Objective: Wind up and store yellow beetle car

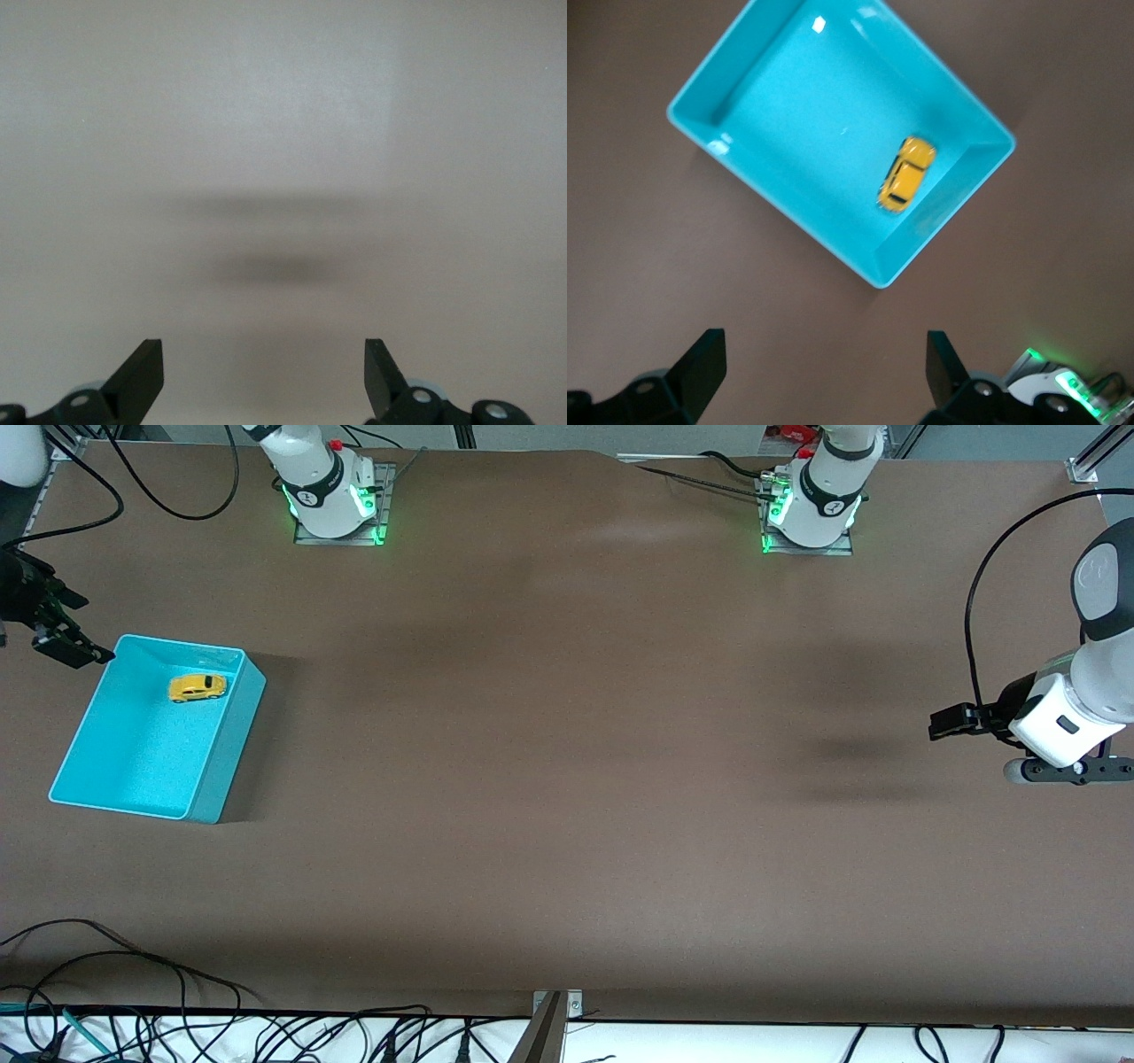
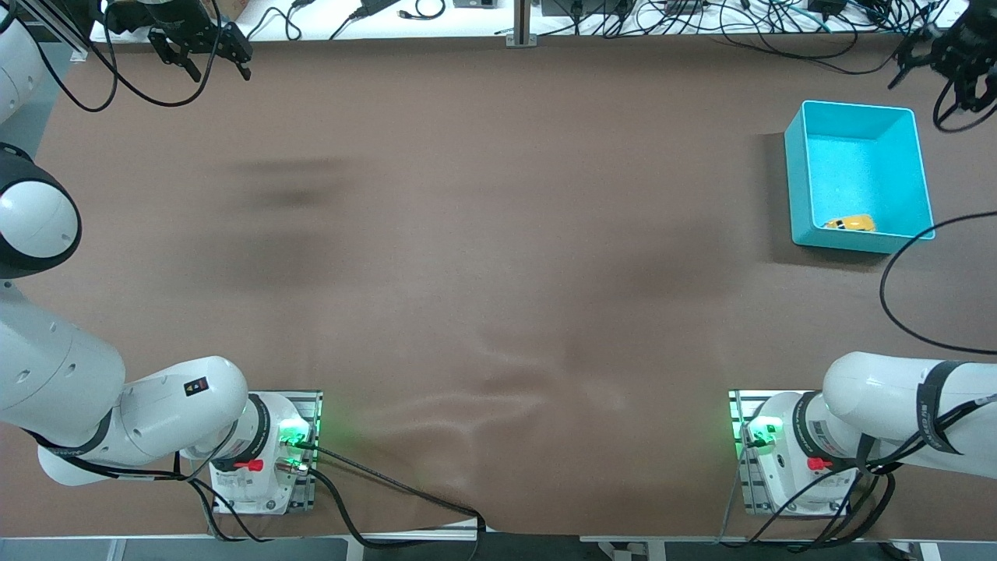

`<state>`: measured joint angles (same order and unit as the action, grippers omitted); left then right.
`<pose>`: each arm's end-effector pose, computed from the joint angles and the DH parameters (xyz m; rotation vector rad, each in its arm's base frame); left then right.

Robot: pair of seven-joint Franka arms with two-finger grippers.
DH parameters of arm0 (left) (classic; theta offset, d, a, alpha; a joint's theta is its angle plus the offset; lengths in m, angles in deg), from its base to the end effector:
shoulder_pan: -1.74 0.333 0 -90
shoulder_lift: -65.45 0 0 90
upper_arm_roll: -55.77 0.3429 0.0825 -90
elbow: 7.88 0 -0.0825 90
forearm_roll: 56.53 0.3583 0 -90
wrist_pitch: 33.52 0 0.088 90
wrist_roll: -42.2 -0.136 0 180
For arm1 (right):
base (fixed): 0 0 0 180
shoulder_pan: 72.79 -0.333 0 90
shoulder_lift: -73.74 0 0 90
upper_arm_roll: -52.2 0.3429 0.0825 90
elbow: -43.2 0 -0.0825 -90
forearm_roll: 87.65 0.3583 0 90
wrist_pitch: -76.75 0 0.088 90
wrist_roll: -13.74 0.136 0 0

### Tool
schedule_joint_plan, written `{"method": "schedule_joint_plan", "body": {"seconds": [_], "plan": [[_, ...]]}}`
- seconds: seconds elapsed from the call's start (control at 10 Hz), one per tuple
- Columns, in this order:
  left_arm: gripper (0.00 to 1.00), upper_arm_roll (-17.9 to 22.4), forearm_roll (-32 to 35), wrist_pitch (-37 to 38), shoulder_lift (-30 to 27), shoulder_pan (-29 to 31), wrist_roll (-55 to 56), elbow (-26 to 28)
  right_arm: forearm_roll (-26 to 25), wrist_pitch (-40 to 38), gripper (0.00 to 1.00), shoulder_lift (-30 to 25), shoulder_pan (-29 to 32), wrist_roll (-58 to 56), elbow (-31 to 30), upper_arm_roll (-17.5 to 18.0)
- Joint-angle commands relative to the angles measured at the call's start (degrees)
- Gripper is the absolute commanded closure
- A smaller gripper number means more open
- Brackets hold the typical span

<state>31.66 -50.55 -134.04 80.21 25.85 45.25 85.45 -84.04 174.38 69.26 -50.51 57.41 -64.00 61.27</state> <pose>0.5995 0.0347 0.4759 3.1360 0.0551 -0.1710 0.4881 -0.1042 0.5392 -2.7285 1.4993 0.1552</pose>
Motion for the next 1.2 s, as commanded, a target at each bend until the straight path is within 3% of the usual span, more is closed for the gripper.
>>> {"method": "schedule_joint_plan", "body": {"seconds": [0.0,0.2,0.7,0.9,1.1], "plan": [[0.0,-0.24,-0.97,1.11,0.27,0.5,-1.55,-1.14,7.46,-2.99,0.0,5.26,-1.78,-1.49,8.84,-1.87],[0.0,-0.24,-1.06,1.11,0.27,0.5,-1.55,-0.97,4.5,-3.33,0.01,5.44,-3.81,-5.83,10.0,-2.22],[0.0,-0.24,-1.06,1.11,0.27,0.5,-1.55,-0.88,3.16,-12.45,0.02,6.15,-4.6,-35.98,16.4,-3.18],[0.0,-0.24,-1.06,1.11,0.27,0.5,-1.55,-0.88,3.16,-12.82,0.0,4.66,-11.08,-42.16,16.24,-8.96],[0.0,-0.24,-1.06,1.11,0.27,0.5,-1.64,-0.79,3.08,-10.29,0.0,3.43,-12.69,-43.58,15.28,-9.95]]}}
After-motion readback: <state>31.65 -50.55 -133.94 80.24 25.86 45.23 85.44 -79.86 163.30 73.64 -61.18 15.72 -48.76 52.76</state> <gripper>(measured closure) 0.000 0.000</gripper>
